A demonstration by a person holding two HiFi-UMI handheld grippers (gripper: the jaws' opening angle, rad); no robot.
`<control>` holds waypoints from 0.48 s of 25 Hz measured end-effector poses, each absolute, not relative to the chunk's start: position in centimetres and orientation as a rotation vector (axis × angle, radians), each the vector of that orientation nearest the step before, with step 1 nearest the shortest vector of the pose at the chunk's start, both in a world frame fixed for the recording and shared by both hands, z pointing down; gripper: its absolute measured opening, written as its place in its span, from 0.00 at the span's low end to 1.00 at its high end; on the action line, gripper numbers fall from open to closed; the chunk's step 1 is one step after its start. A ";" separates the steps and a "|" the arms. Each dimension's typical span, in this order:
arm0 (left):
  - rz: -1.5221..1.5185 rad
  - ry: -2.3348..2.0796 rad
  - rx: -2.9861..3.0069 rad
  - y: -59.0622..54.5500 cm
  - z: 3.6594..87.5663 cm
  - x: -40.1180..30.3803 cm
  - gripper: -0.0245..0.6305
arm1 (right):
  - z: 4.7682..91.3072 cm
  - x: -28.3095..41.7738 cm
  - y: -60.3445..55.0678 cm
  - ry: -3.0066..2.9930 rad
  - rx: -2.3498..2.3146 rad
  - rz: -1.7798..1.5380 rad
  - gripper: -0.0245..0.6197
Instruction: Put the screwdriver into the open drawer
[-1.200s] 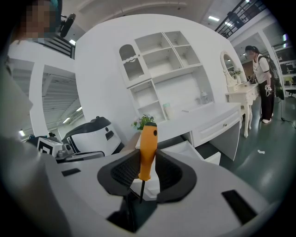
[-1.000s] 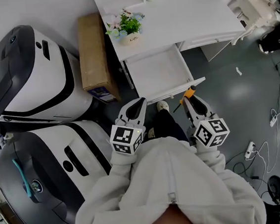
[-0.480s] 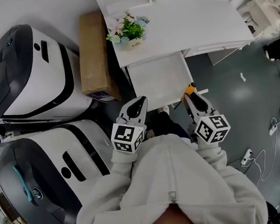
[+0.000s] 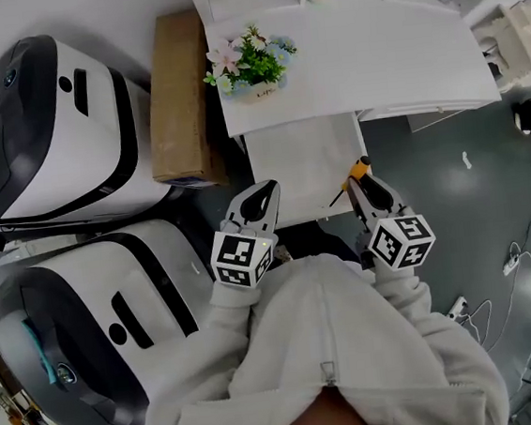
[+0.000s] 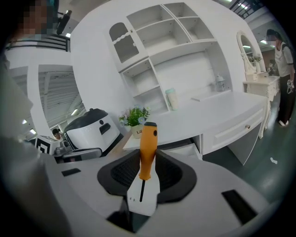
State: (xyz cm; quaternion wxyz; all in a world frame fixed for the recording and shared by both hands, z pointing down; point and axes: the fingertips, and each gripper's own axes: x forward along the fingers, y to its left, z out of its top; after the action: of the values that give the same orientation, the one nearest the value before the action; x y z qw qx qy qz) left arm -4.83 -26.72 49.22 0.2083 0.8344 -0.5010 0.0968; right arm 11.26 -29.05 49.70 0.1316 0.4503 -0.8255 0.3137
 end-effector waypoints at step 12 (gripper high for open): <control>0.330 -1.427 2.222 -28.9 51.5 -4.6 0.06 | 55.0 9.4 -33.5 -2.335 1.169 1.183 0.22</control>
State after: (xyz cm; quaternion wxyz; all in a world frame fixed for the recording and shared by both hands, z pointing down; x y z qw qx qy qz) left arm -4.58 -28.89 51.46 0.2378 0.8111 -0.5206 0.1203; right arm 9.44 -33.49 54.98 0.1370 0.4039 -0.8069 0.4087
